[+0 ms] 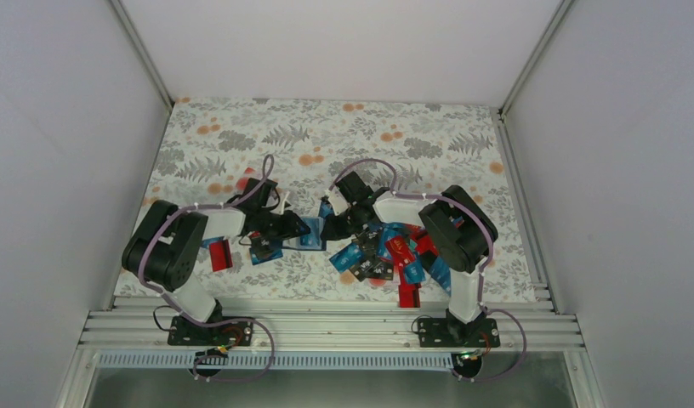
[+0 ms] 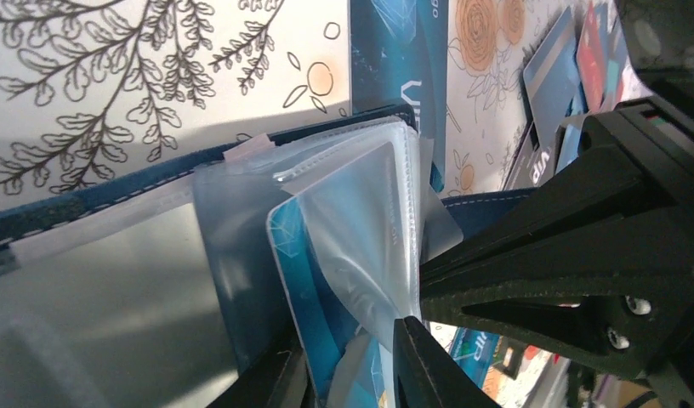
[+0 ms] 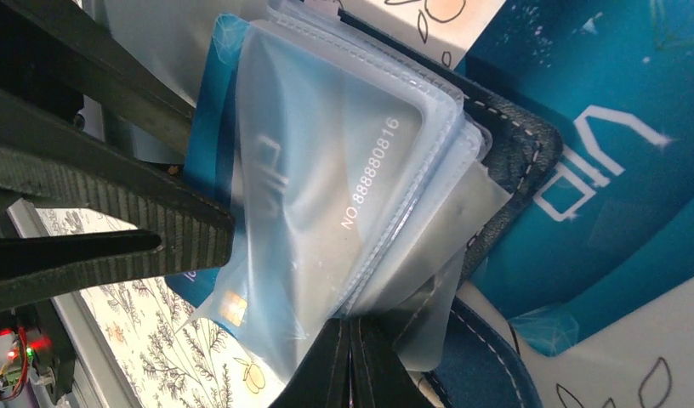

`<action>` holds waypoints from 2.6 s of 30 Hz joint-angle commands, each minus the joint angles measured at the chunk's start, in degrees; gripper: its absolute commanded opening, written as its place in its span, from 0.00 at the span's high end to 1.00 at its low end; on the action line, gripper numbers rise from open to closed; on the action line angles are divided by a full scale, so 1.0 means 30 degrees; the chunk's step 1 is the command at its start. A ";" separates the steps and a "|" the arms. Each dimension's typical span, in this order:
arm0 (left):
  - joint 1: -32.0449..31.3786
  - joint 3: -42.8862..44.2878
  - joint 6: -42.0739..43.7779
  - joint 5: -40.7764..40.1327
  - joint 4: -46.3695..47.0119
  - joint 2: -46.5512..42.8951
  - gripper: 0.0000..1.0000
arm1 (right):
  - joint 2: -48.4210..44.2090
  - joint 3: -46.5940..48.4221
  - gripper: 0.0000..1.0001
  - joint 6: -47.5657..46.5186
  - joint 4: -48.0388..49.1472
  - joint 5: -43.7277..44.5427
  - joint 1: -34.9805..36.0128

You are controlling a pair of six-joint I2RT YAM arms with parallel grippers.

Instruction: Put the credit cards into the card holder

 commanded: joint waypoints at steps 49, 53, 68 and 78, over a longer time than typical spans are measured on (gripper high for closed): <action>-0.5528 0.6895 0.0111 -1.1047 -1.0260 0.1435 0.40 | 0.1212 0.0201 0.96 -0.0930 -0.1328 0.2610 0.0042; -0.6067 0.7480 0.0057 -1.1677 -1.0648 0.1714 0.40 | 0.1109 0.0336 0.96 -0.1010 -0.1437 0.2650 -0.0040; -0.6960 0.8218 0.0390 -1.1580 -1.0874 0.1943 0.56 | 0.0891 0.0881 0.96 -0.1465 -0.1861 0.2869 -0.0424; -0.7019 0.8105 0.0273 -1.2152 -1.0980 0.0926 0.34 | 0.0662 0.0787 0.96 -0.1620 -0.2061 0.3024 -0.0652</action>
